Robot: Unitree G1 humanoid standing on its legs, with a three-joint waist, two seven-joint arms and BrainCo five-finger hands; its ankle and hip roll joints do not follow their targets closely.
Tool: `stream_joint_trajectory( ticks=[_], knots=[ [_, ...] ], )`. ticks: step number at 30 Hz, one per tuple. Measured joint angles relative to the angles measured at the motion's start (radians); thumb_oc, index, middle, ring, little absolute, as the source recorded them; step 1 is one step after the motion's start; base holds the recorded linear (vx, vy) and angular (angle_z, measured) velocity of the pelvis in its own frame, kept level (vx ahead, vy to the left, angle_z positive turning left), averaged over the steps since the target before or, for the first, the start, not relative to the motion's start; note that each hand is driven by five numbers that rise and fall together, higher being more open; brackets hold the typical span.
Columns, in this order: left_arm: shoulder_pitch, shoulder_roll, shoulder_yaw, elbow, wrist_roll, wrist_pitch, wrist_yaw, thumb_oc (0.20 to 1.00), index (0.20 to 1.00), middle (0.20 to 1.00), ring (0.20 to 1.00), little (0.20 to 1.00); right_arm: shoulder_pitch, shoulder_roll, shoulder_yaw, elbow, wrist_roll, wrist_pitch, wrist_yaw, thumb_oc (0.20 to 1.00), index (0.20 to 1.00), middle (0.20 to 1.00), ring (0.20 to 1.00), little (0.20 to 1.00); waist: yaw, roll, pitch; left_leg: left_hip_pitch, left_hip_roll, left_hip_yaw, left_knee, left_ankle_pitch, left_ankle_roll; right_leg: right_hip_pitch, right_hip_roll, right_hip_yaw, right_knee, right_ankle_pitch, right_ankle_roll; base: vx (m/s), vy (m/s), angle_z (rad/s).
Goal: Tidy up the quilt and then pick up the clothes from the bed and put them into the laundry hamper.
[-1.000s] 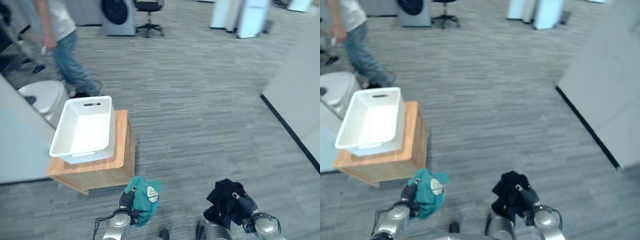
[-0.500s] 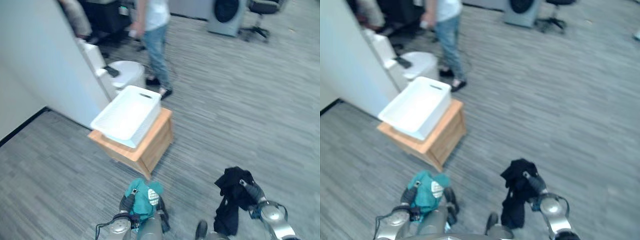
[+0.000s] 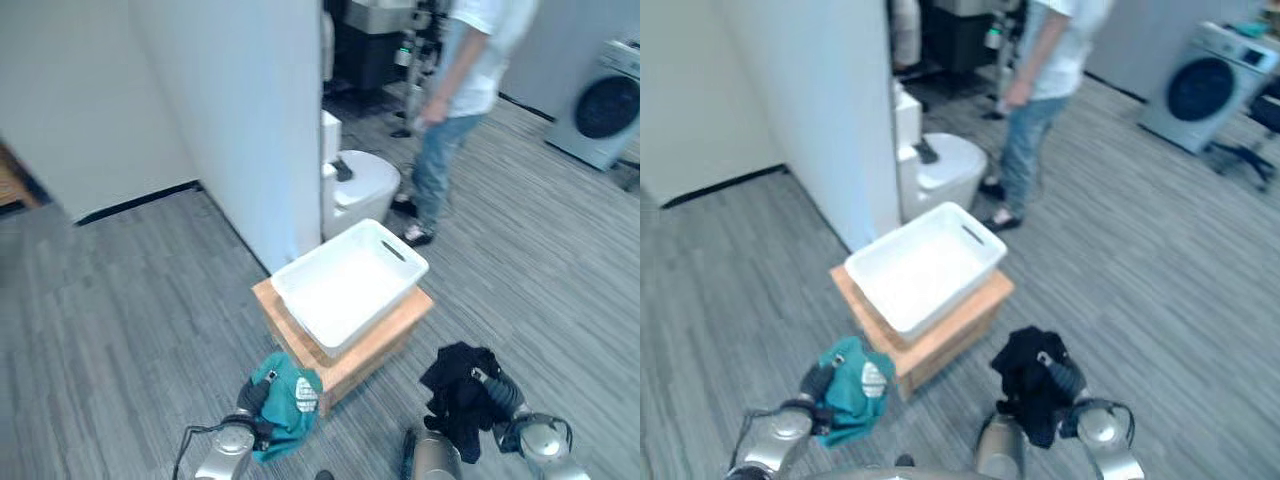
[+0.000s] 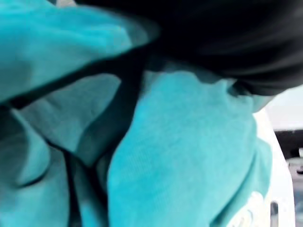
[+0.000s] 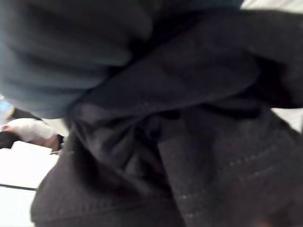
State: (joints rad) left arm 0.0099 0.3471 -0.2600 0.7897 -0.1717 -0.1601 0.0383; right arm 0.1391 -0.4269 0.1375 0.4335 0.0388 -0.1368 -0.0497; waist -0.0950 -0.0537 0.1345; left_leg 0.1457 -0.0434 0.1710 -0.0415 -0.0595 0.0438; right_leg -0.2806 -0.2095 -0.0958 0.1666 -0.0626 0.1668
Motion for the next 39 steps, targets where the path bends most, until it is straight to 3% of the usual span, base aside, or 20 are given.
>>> stream_joint_trajectory(
  ticks=[1,2,3,5,6,7,8,10,14,16,17,18,19,20,21,22,24,29,35,39],
  knots=[
    [-0.016,0.005,0.000,0.014,0.000,0.000,0.001,0.200,0.200,0.200,0.200,0.200,0.000,0.000,-0.026,0.000,0.000,-0.002,-0.003,0.200,0.200,0.200,0.200,0.200,-0.016,-0.007,-0.004,0.003,-0.005,-0.020,0.000,-0.001,0.002,0.007,0.010,0.051,-0.065,0.029,0.003,0.36,-0.306,2.18],
    [-0.035,0.017,0.015,0.032,0.000,-0.002,-0.001,0.200,0.200,0.200,0.200,0.200,-0.007,-0.006,-0.069,0.007,0.000,0.000,-0.013,0.200,0.200,0.200,0.200,0.200,-0.026,-0.024,-0.007,0.015,0.000,-0.063,-0.005,-0.003,-0.003,0.013,0.042,0.161,-0.164,0.110,-0.003,0.33,-0.292,1.66],
    [-0.035,0.011,0.013,0.042,-0.001,-0.002,0.000,0.200,0.200,0.200,0.200,0.200,-0.012,-0.010,-0.091,0.009,0.000,0.001,-0.016,0.200,0.200,0.200,0.200,0.200,-0.025,-0.026,-0.008,0.023,-0.001,-0.078,-0.007,-0.006,-0.007,0.020,0.049,0.196,-0.195,0.153,-0.028,0.32,-0.303,1.68],
    [0.008,0.021,0.023,0.046,0.000,-0.003,-0.008,0.200,0.200,0.200,0.200,0.200,-0.002,-0.040,-0.151,-0.009,-0.002,0.000,-0.041,0.200,0.200,0.200,0.200,0.200,-0.031,-0.047,-0.012,0.116,-0.009,-0.112,-0.034,-0.031,-0.049,0.080,0.041,0.174,-0.209,0.276,-0.068,0.24,-0.272,1.12],
    [0.036,0.018,0.042,0.047,0.001,-0.005,-0.011,0.200,0.200,0.200,0.200,0.200,0.001,-0.058,-0.171,-0.014,-0.002,-0.001,-0.044,0.200,0.200,0.200,0.200,0.200,-0.033,-0.048,-0.011,0.159,-0.004,-0.132,-0.037,-0.054,-0.077,0.106,0.040,0.177,-0.188,0.342,-0.053,0.23,-0.319,0.59],
    [0.071,-0.026,0.050,0.053,-0.001,0.000,-0.006,0.200,0.200,0.200,0.200,0.200,-0.017,-0.098,-0.202,-0.014,-0.008,0.006,-0.058,0.200,0.200,0.200,0.200,0.200,-0.027,0.014,-0.012,0.166,0.058,-0.115,-0.008,-0.065,-0.096,0.129,0.098,0.182,-0.178,0.302,-0.077,0.16,-0.229,0.34],
    [0.080,-0.042,0.056,0.053,-0.001,0.000,-0.010,0.200,0.200,0.200,0.200,0.200,-0.036,-0.130,-0.210,-0.023,-0.021,0.003,-0.066,0.200,0.200,0.200,0.200,0.200,-0.014,0.037,-0.010,0.149,0.076,-0.093,0.028,-0.058,-0.107,0.145,0.119,0.163,-0.193,0.302,-0.081,0.21,-0.305,0.07],
    [0.098,-0.068,0.069,0.042,-0.002,-0.005,-0.014,0.200,0.200,0.200,0.200,0.200,-0.071,-0.200,-0.232,-0.033,-0.040,0.001,-0.077,0.200,0.200,0.200,0.200,0.200,0.000,0.038,-0.008,0.085,0.096,-0.070,0.107,-0.081,-0.122,0.173,0.125,0.168,-0.248,0.318,-0.123,0.15,-0.286,0.01],
    [0.093,-0.070,0.071,0.020,-0.004,-0.007,-0.021,0.200,0.200,0.200,0.200,0.200,-0.123,-0.263,-0.288,-0.023,-0.077,-0.002,-0.114,0.200,0.200,0.200,0.200,0.200,0.001,0.033,0.003,0.020,0.185,-0.075,0.006,-0.041,-0.140,0.182,0.196,0.132,-0.254,0.277,-0.155,0.02,-0.177,0.04],
    [0.085,-0.075,0.065,-0.003,-0.005,-0.007,-0.018,0.200,0.200,0.200,0.200,0.200,-0.120,-0.304,-0.309,-0.034,-0.080,-0.012,-0.137,0.200,0.200,0.200,0.200,0.200,-0.002,0.056,0.020,-0.048,0.222,-0.067,0.005,0.013,-0.105,0.179,0.226,0.096,-0.254,0.275,-0.156,-0.06,-0.096,0.15],
    [0.054,-0.074,0.060,-0.009,-0.007,-0.008,-0.016,0.200,0.200,0.200,0.200,0.200,-0.122,-0.312,-0.333,-0.044,-0.082,-0.012,-0.159,0.200,0.200,0.200,0.200,0.200,-0.009,0.057,0.028,-0.078,0.238,-0.059,0.015,0.001,-0.091,0.159,0.225,0.059,-0.254,0.248,-0.128,-0.07,-0.071,0.22],
    [0.055,-0.080,0.056,-0.014,-0.009,-0.007,-0.016,0.200,0.200,0.200,0.200,0.200,-0.122,-0.331,-0.333,-0.062,-0.083,-0.012,-0.159,0.200,0.200,0.200,0.200,0.200,-0.007,0.079,0.034,-0.092,0.271,-0.035,0.003,0.004,-0.091,0.128,0.241,0.008,-0.202,0.235,-0.139,-0.22,-0.078,0.12],
    [0.056,-0.068,0.046,-0.039,-0.011,-0.007,-0.014,0.200,0.200,0.200,0.200,0.200,-0.119,-0.342,-0.333,-0.086,-0.097,-0.013,-0.159,0.200,0.200,0.200,0.200,0.200,-0.011,0.073,0.039,-0.100,0.270,-0.030,0.004,-0.006,-0.112,0.090,0.230,-0.021,-0.105,0.199,-0.158,-0.22,0.002,-0.01],
    [0.050,-0.053,0.033,-0.041,-0.011,-0.009,-0.015,0.200,0.200,0.200,0.200,0.200,-0.124,-0.355,-0.335,-0.109,-0.119,-0.015,-0.164,0.200,0.200,0.200,0.200,0.200,-0.006,0.052,0.045,-0.094,0.238,-0.048,0.014,-0.013,-0.112,0.093,0.220,-0.014,-0.116,0.165,-0.177,-0.22,0.000,-0.06],
    [0.037,-0.054,0.021,-0.035,-0.011,-0.006,-0.015,0.200,0.200,0.200,0.200,0.200,-0.137,-0.373,-0.331,-0.126,-0.123,-0.014,-0.165,0.200,0.200,0.200,0.200,0.200,-0.009,0.039,0.054,-0.117,0.207,-0.042,0.077,-0.001,-0.124,0.097,0.193,-0.026,-0.139,0.184,-0.175,-0.09,0.108,0.13],
    [0.022,-0.065,-0.003,-0.029,-0.009,-0.005,-0.018,0.200,0.200,0.200,0.200,0.200,-0.140,-0.409,-0.332,-0.166,-0.135,-0.015,-0.166,0.200,0.200,0.200,0.200,0.200,-0.020,0.049,0.052,-0.146,0.167,-0.012,0.124,0.018,-0.125,0.113,0.169,-0.042,-0.176,0.210,-0.152,-0.03,0.085,0.37],
    [0.022,-0.084,-0.025,-0.029,-0.004,-0.006,-0.028,0.200,0.200,0.200,0.200,0.200,-0.147,-0.438,-0.332,-0.241,-0.158,-0.017,-0.166,0.200,0.200,0.200,0.200,0.200,-0.065,0.079,0.057,-0.093,0.164,0.085,0.031,0.028,-0.117,0.155,0.172,-0.064,-0.225,0.225,-0.137,-0.04,0.193,0.55],
    [0.032,-0.085,-0.029,-0.026,0.012,-0.006,-0.042,0.200,0.200,0.200,0.200,0.200,-0.160,-0.437,-0.320,-0.438,-0.237,-0.030,-0.165,0.200,0.200,0.200,0.200,0.200,-0.085,0.072,0.055,-0.050,0.126,0.093,-0.049,0.062,-0.110,0.179,0.142,-0.052,-0.247,0.243,-0.111,-0.08,0.096,0.08],
    [0.020,-0.052,-0.027,0.044,0.036,-0.004,-0.037,0.200,0.200,0.200,0.200,0.200,-0.335,-0.410,-0.152,-0.517,-0.240,-0.046,-0.156,0.200,0.200,0.200,0.200,0.200,-0.084,-0.025,0.052,-0.038,0.108,0.121,-0.048,0.073,-0.092,0.158,0.129,-0.004,-0.223,0.269,-0.073,-0.12,0.004,-0.13],
    [0.029,-0.032,-0.019,0.041,0.035,-0.004,-0.033,0.200,0.200,0.200,0.200,0.200,-0.357,-0.402,-0.137,-0.546,-0.235,-0.065,-0.140,0.200,0.200,0.200,0.200,0.200,-0.042,-0.045,0.044,-0.037,0.115,0.121,-0.048,0.080,-0.083,0.168,0.129,-0.004,-0.234,0.265,-0.068,0.00,-0.045,0.05]
  ],
)
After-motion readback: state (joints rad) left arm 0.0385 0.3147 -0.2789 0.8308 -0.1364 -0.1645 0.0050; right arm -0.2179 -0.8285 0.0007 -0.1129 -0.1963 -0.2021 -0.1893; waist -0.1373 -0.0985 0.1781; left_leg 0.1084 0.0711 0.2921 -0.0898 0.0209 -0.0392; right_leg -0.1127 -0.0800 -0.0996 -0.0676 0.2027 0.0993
